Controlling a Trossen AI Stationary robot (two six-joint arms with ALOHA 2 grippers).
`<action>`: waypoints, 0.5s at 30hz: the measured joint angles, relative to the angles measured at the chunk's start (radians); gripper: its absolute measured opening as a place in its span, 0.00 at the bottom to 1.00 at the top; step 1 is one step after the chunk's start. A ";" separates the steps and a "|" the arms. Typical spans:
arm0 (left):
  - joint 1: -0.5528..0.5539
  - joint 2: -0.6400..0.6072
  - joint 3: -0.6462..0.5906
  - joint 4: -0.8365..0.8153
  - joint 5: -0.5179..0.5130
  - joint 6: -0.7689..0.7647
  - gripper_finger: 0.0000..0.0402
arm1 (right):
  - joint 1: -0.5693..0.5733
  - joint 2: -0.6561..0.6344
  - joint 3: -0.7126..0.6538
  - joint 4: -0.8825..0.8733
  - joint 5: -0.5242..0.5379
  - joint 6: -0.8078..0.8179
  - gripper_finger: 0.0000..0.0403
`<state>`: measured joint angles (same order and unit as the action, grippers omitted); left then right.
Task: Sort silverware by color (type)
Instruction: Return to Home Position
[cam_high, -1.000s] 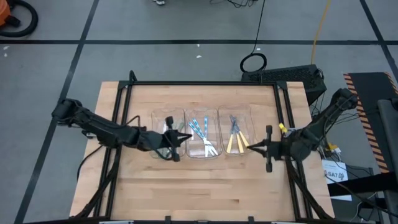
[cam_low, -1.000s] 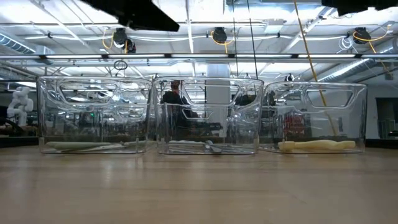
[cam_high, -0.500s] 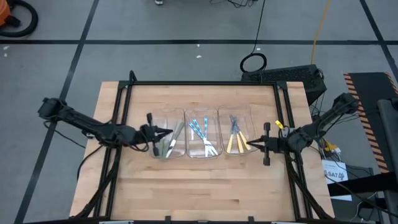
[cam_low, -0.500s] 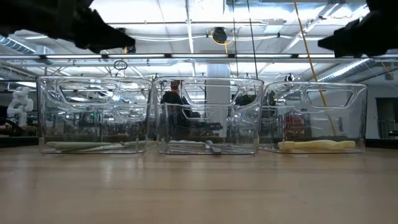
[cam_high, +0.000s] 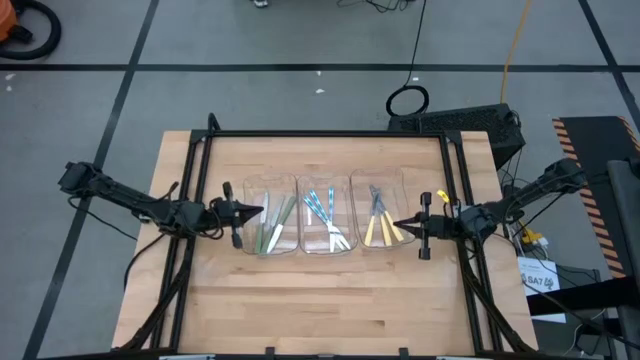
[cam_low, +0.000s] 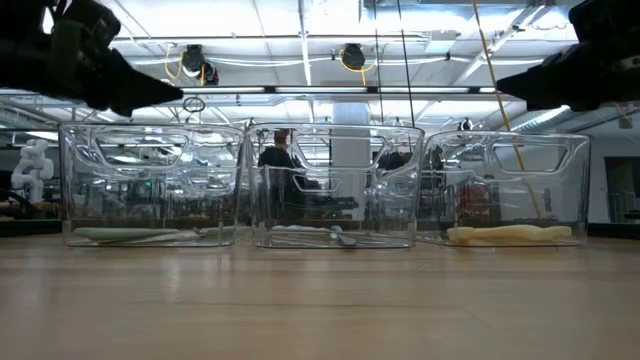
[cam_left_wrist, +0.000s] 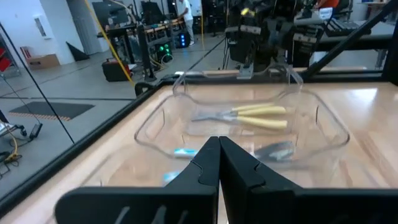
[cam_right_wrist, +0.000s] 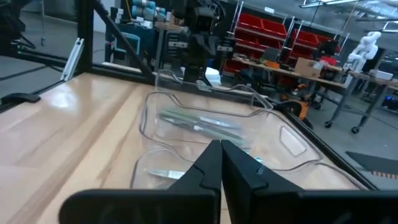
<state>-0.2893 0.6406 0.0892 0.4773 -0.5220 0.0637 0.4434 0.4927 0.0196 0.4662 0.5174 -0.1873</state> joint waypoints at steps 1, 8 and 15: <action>0.000 -0.009 -0.012 -0.003 0.000 -0.004 0.01 | -0.011 0.000 0.000 0.001 -0.007 -0.006 0.00; 0.000 -0.061 -0.081 -0.017 0.002 -0.029 0.01 | -0.092 0.000 -0.002 0.000 -0.110 -0.009 0.00; 0.000 -0.076 -0.080 -0.057 0.030 -0.014 0.01 | -0.148 0.000 -0.003 -0.051 -0.130 0.003 0.00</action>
<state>-0.2893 0.5650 0.0090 0.4208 -0.4925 0.0498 0.2950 0.4927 0.0167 0.4149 0.3874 -0.1845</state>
